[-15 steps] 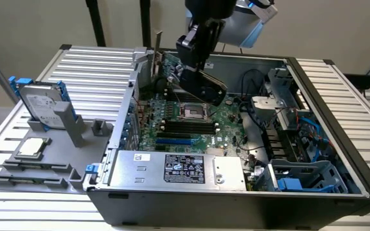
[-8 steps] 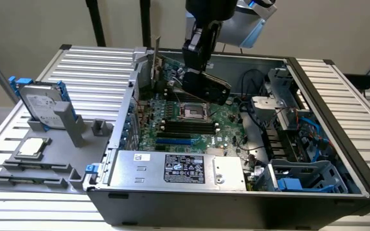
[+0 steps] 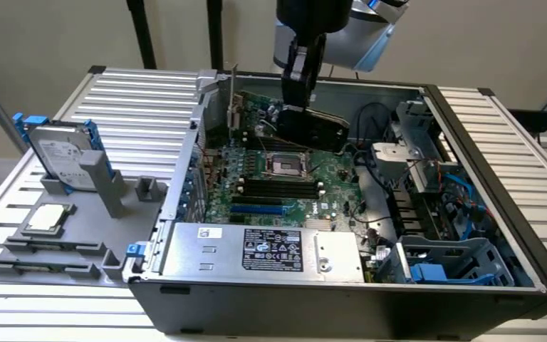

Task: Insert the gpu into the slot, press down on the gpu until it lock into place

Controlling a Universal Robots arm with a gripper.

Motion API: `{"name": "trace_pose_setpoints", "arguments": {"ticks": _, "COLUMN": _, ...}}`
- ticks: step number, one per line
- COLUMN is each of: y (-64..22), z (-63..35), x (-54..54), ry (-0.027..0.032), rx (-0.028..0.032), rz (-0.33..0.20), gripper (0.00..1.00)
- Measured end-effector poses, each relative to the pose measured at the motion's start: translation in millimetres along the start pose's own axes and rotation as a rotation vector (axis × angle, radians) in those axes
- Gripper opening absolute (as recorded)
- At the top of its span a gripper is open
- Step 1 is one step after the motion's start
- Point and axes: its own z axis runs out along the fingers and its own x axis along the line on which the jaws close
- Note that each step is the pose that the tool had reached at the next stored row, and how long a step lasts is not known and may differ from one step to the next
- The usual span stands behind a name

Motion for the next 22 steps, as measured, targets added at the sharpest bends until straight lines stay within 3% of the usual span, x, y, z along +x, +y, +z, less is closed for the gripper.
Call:
{"name": "trace_pose_setpoints", "arguments": {"ticks": 2, "y": 0.0, "z": 2.1, "x": 0.0, "ry": -0.0164, "rx": 0.0435, "rz": -0.129, "gripper": 0.26}}
{"name": "trace_pose_setpoints", "arguments": {"ticks": 7, "y": 1.4, "z": 8.1, "x": 0.5, "ry": -0.0252, "rx": 0.0453, "rz": -0.205, "gripper": 0.26}}
{"name": "trace_pose_setpoints", "arguments": {"ticks": 14, "y": 14.1, "z": 20.6, "x": 6.0, "ry": -0.0268, "rx": 0.0447, "rz": -0.222, "gripper": 0.26}}
{"name": "trace_pose_setpoints", "arguments": {"ticks": 17, "y": 20.0, "z": 25.8, "x": 13.8, "ry": -0.0265, "rx": 0.0447, "rz": -0.222, "gripper": 0.26}}
{"name": "trace_pose_setpoints", "arguments": {"ticks": 22, "y": 15.9, "z": 36.0, "x": 39.1, "ry": -0.0286, "rx": 0.0445, "rz": -0.222, "gripper": 0.26}}
